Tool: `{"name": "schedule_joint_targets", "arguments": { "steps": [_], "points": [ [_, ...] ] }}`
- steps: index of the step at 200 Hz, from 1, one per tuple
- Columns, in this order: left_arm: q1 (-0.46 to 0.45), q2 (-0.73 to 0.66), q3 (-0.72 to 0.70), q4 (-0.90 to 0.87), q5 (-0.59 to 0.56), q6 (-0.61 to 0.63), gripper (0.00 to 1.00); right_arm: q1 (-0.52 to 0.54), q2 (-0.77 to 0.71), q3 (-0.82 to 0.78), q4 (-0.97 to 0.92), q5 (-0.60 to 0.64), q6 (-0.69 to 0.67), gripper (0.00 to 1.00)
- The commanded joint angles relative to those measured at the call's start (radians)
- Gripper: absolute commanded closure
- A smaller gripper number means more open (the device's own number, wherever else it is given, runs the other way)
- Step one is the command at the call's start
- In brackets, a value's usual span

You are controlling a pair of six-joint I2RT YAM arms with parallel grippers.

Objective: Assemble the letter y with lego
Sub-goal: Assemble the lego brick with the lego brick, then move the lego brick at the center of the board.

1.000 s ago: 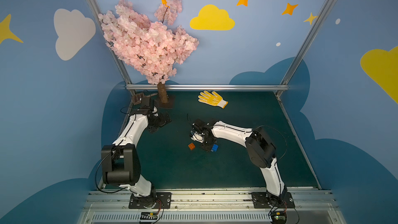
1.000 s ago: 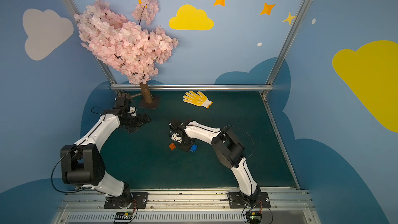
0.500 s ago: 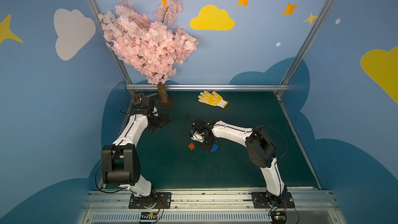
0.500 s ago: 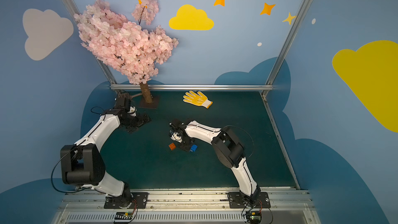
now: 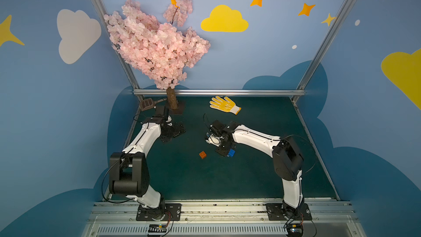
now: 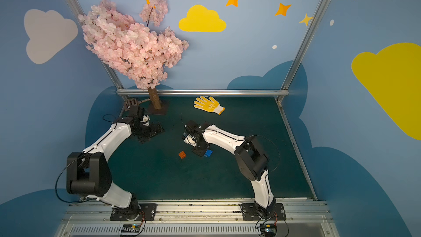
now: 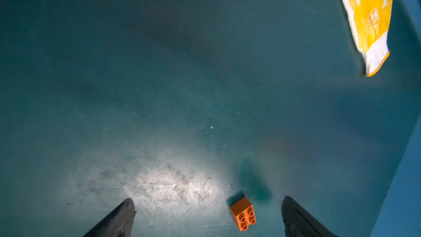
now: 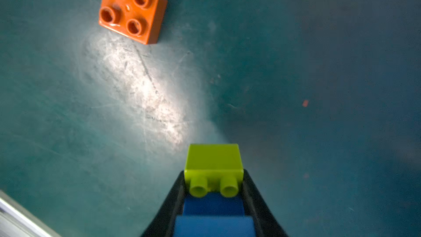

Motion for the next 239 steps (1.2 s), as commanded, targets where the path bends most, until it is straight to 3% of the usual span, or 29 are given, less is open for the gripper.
{"name": "schedule_joint_targets", "arguments": {
  "steps": [1, 31, 67, 140, 196, 239],
  "points": [
    [-0.1, -0.027, -0.02, 0.006, -0.046, -0.01, 0.0, -0.051, -0.093, -0.024, -0.051, 0.014, 0.024, 1.0],
    [-0.26, 0.02, -0.036, 0.005, -0.109, -0.016, 0.05, -0.109, -0.162, -0.075, -0.071, 0.04, 0.061, 1.0],
    [-0.36, 0.133, 0.002, -0.034, -0.149, -0.095, 0.11, -0.145, -0.237, -0.142, -0.057, 0.03, 0.095, 1.0],
    [-0.423, 0.248, 0.055, -0.078, -0.134, -0.253, 0.23, -0.144, -0.269, -0.173, -0.051, 0.026, 0.112, 1.0],
    [-0.456, 0.305, 0.062, -0.087, -0.138, -0.31, 0.41, -0.133, -0.281, -0.17, -0.054, 0.037, 0.111, 1.0],
    [-0.463, 0.333, 0.06, -0.087, -0.137, -0.319, 0.62, -0.122, -0.284, -0.17, -0.054, 0.046, 0.113, 1.0]
  ]
}}
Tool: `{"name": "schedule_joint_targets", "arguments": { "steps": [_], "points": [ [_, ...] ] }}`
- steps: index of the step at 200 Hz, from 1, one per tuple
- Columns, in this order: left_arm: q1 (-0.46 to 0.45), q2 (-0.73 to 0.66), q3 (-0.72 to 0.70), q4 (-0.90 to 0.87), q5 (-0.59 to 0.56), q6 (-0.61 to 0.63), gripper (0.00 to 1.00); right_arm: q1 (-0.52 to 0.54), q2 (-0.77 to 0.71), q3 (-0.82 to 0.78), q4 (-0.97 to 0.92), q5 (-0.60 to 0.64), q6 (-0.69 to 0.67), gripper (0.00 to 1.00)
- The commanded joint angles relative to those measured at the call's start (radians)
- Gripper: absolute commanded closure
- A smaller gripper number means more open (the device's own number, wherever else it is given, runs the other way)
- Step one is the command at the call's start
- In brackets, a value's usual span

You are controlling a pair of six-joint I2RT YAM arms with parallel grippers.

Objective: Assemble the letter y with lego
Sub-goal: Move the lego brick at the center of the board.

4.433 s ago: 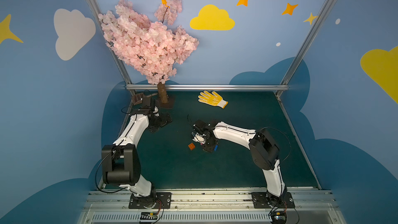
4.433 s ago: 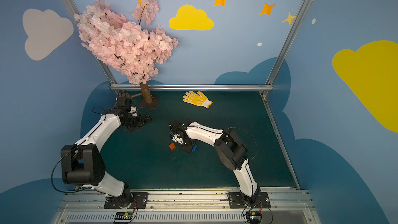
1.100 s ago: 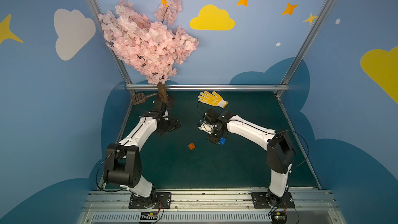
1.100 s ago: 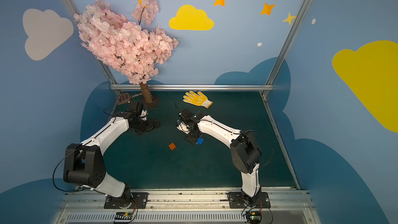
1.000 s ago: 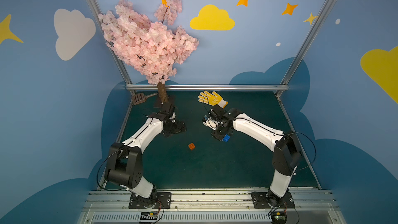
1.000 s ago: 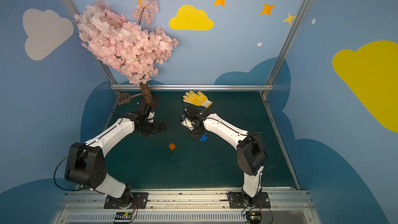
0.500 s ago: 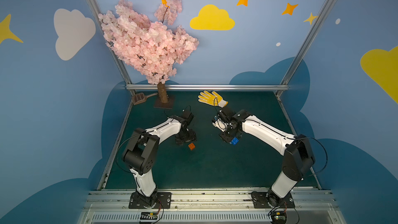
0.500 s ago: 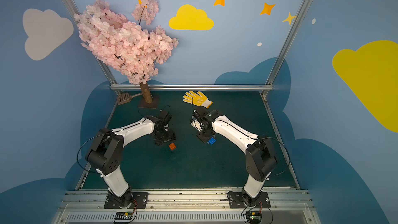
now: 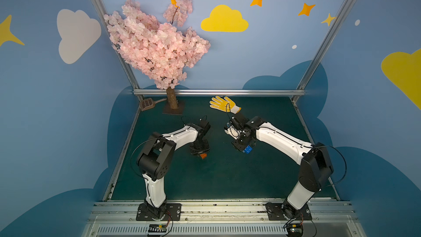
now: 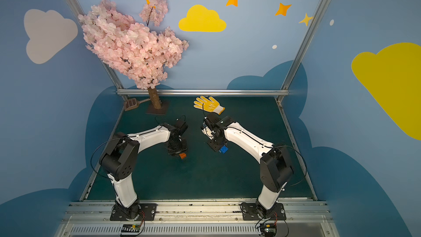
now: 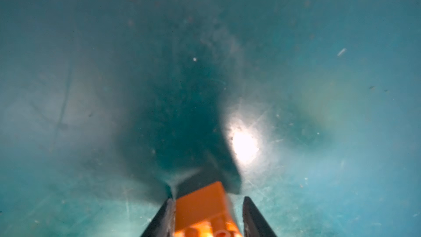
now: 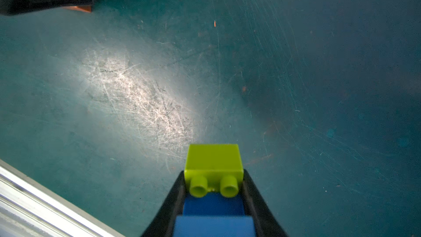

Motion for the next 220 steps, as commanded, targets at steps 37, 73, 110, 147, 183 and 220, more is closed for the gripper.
{"name": "schedule_joint_targets", "arguments": {
  "steps": [37, 73, 110, 147, 183, 220],
  "points": [
    [-0.057, 0.039, 0.039, -0.043, 0.014, 0.032, 0.71, 0.016, -0.034, -0.002, -0.015, 0.03, 0.015, 1.0],
    [-0.163, 0.044, 0.058, -0.039, 0.039, 0.063, 0.7, 0.007, -0.019, 0.003, -0.015, 0.037, 0.014, 1.0],
    [-0.287, 0.092, 0.118, -0.089, -0.02, 0.107, 0.69, 0.0, -0.003, 0.003, -0.011, 0.029, 0.018, 1.0],
    [-0.303, 0.117, 0.12, -0.1, -0.034, 0.092, 0.66, -0.001, -0.005, 0.006, -0.011, 0.022, 0.015, 1.0],
    [-0.303, 0.114, 0.143, -0.135, -0.07, 0.055, 0.47, -0.001, 0.001, 0.013, -0.02, 0.025, 0.011, 1.0],
    [-0.28, 0.069, 0.132, -0.126, -0.08, 0.008, 0.32, -0.002, 0.0, 0.008, -0.026, 0.017, -0.004, 1.0]
  ]
}}
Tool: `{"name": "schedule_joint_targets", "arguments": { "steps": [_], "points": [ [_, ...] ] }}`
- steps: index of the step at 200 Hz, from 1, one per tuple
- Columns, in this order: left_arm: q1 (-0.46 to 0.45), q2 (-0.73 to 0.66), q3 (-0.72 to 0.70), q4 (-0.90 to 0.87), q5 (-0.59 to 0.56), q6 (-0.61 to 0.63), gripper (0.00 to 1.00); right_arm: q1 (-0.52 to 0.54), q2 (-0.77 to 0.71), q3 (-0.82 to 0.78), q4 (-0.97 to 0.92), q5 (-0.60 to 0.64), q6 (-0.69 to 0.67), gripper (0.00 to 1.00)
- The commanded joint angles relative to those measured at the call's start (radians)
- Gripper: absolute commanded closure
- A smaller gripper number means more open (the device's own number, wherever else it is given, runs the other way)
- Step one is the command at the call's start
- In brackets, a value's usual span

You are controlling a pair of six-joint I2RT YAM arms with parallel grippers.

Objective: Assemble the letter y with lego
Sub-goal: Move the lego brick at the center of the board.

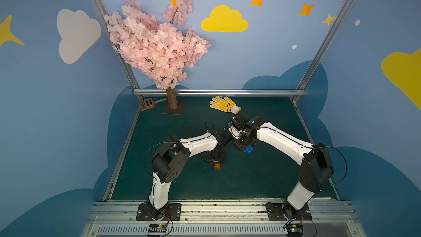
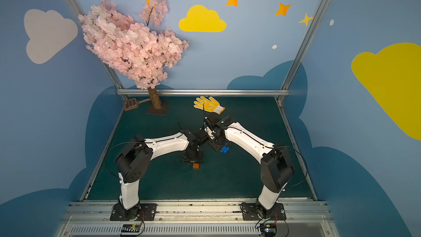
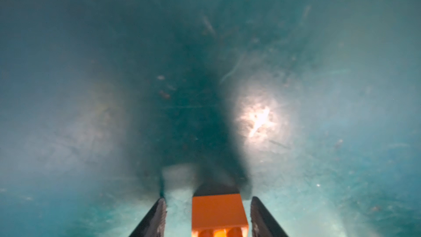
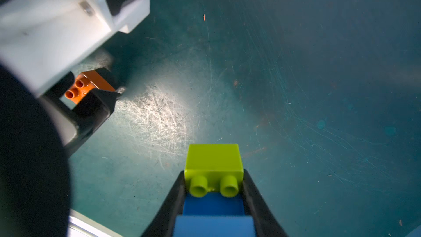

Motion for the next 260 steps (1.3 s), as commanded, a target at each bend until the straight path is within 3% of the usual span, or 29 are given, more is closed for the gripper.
{"name": "schedule_joint_targets", "arguments": {
  "steps": [1, 31, 66, 128, 177, 213, 260],
  "points": [
    [0.017, -0.022, 0.0, -0.03, -0.02, -0.04, 0.32, 0.002, 0.005, 0.008, -0.012, -0.013, -0.009, 1.0],
    [0.124, -0.158, -0.075, 0.025, 0.035, -0.055, 0.29, 0.009, -0.006, -0.035, 0.009, -0.07, -0.081, 1.0],
    [0.32, -0.291, -0.102, -0.002, 0.07, 0.039, 0.26, 0.048, -0.008, -0.059, 0.036, -0.105, -0.154, 1.0],
    [0.627, -0.308, -0.077, -0.053, 0.169, 0.216, 0.24, 0.167, 0.064, -0.022, 0.049, -0.125, -0.279, 1.0],
    [0.745, -0.271, -0.027, -0.084, 0.206, 0.273, 0.23, 0.245, 0.158, 0.049, 0.029, -0.078, -0.373, 1.0],
    [0.718, -0.278, -0.1, -0.038, 0.291, 0.232, 0.25, 0.218, 0.208, 0.099, 0.037, 0.024, -0.282, 1.0],
    [0.415, -0.251, -0.185, 0.031, 0.27, 0.138, 0.27, -0.001, 0.093, 0.064, 0.055, -0.024, 0.001, 1.0]
  ]
}}
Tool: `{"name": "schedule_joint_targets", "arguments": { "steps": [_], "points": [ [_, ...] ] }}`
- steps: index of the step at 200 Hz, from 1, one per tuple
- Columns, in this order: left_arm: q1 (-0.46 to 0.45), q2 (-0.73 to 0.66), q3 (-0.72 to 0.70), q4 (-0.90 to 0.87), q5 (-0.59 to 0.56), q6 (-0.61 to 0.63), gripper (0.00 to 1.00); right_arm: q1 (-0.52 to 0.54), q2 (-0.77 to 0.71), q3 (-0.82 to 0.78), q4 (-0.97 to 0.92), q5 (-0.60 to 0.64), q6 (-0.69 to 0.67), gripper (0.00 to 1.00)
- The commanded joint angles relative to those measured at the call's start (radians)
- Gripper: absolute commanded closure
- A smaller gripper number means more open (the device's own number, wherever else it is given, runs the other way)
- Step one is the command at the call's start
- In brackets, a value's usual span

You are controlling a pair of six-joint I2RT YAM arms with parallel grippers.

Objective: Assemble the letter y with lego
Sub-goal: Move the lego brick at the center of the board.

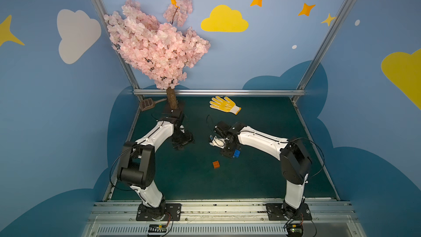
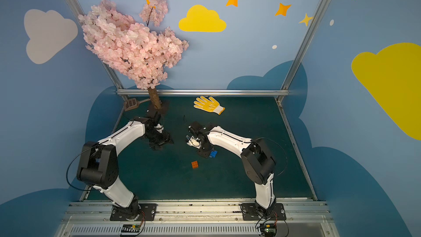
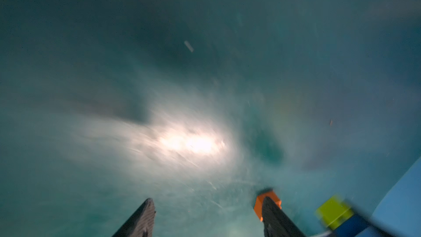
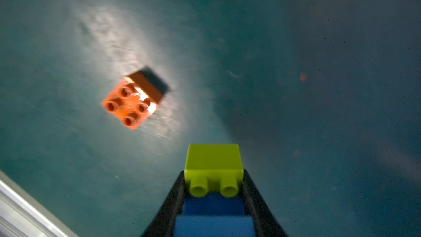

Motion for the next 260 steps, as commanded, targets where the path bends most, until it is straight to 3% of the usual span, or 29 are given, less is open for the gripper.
{"name": "schedule_joint_targets", "arguments": {
  "steps": [1, 35, 72, 131, 164, 260],
  "points": [
    [-0.148, 0.027, -0.018, 0.027, 0.023, -0.058, 0.27, -0.094, -0.099, -0.013, -0.003, 0.014, 0.175, 1.0],
    [-0.348, 0.102, 0.005, 0.03, -0.046, -0.142, 0.29, -0.205, -0.193, -0.045, -0.038, 0.003, 0.243, 1.0],
    [-0.434, 0.19, 0.039, 0.05, -0.066, -0.211, 0.31, -0.225, -0.241, -0.078, -0.044, -0.013, 0.24, 1.0],
    [-0.454, 0.247, 0.09, 0.055, -0.087, -0.231, 0.32, -0.22, -0.258, -0.105, -0.029, -0.026, 0.241, 1.0],
    [-0.466, 0.283, 0.113, 0.032, -0.099, -0.219, 0.53, -0.22, -0.257, -0.101, -0.03, -0.015, 0.24, 1.0],
    [-0.54, 0.39, 0.263, -0.124, -0.216, -0.061, 0.63, -0.21, -0.25, -0.118, -0.018, -0.013, 0.261, 1.0]
  ]
}}
